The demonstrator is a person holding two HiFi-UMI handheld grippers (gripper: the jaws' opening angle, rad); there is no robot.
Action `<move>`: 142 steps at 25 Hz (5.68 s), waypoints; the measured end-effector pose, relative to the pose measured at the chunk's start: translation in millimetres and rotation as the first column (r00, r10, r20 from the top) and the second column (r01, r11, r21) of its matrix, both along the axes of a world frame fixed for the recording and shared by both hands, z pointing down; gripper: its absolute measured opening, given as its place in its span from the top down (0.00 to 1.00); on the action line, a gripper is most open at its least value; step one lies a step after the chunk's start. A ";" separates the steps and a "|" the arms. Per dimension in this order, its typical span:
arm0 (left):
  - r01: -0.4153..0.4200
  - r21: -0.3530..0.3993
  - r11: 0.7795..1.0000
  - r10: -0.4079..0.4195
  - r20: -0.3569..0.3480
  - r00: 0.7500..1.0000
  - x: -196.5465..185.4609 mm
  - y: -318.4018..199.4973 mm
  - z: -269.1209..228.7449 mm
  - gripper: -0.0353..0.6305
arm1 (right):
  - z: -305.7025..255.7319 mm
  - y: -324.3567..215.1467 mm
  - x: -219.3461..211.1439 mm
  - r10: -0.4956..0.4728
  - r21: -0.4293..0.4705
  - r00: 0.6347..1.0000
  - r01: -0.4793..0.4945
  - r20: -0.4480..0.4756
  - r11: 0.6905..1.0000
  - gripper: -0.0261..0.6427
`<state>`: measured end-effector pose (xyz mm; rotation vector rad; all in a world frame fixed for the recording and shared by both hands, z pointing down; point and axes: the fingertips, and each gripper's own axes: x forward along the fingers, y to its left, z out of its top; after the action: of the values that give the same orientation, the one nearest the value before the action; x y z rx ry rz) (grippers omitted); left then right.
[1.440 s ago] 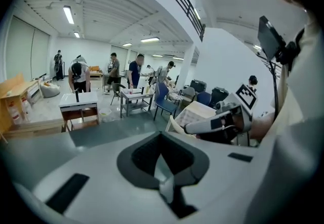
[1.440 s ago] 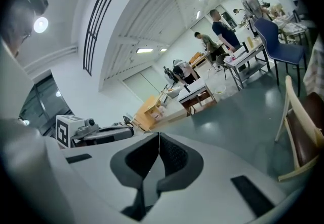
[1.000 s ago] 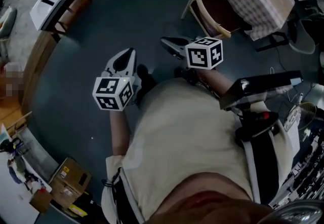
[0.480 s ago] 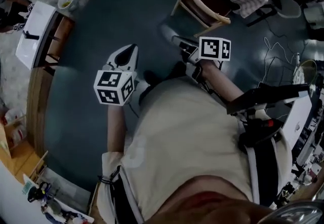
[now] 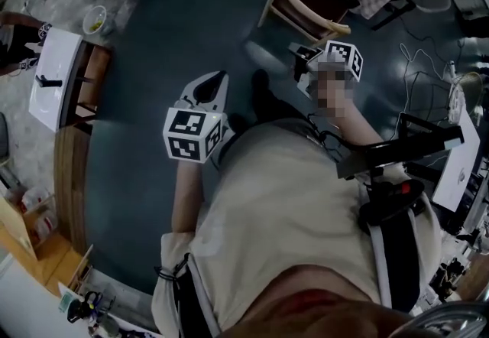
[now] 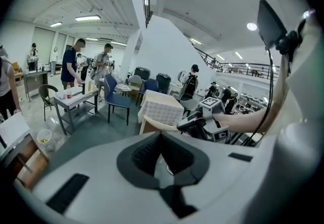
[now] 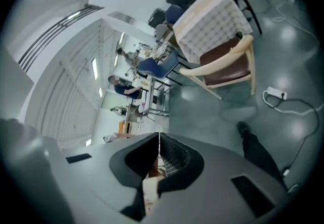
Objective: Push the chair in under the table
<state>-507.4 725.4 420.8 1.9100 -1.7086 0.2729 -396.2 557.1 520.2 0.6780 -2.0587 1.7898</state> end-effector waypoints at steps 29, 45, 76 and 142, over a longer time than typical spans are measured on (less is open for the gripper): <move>-0.193 -0.297 0.935 0.238 0.123 0.964 -20.7 -232.6 22.2 0.94 | 224.6 -237.4 61.4 0.734 -0.391 0.663 -0.720 -0.146 0.573 0.50; -0.341 -0.295 0.892 0.376 0.067 0.924 -53.1 -315.1 32.9 0.94 | 254.0 -249.8 66.1 0.786 -0.455 0.562 -0.788 -0.257 0.415 0.69; -0.575 -0.282 0.768 0.603 0.016 0.797 -121.5 -414.9 44.2 0.94 | 257.7 -245.1 95.2 0.900 -0.312 0.135 -0.950 -0.416 -0.002 0.74; -0.544 -0.325 0.773 0.582 0.025 0.813 -122.8 -395.5 54.6 0.94 | 259.6 -279.2 111.9 0.917 -0.317 0.148 -0.948 -0.370 0.025 0.72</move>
<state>-630.1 330.0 475.4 2.1513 -1.0260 0.8511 -284.3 278.0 779.8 2.2587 -0.7273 2.6596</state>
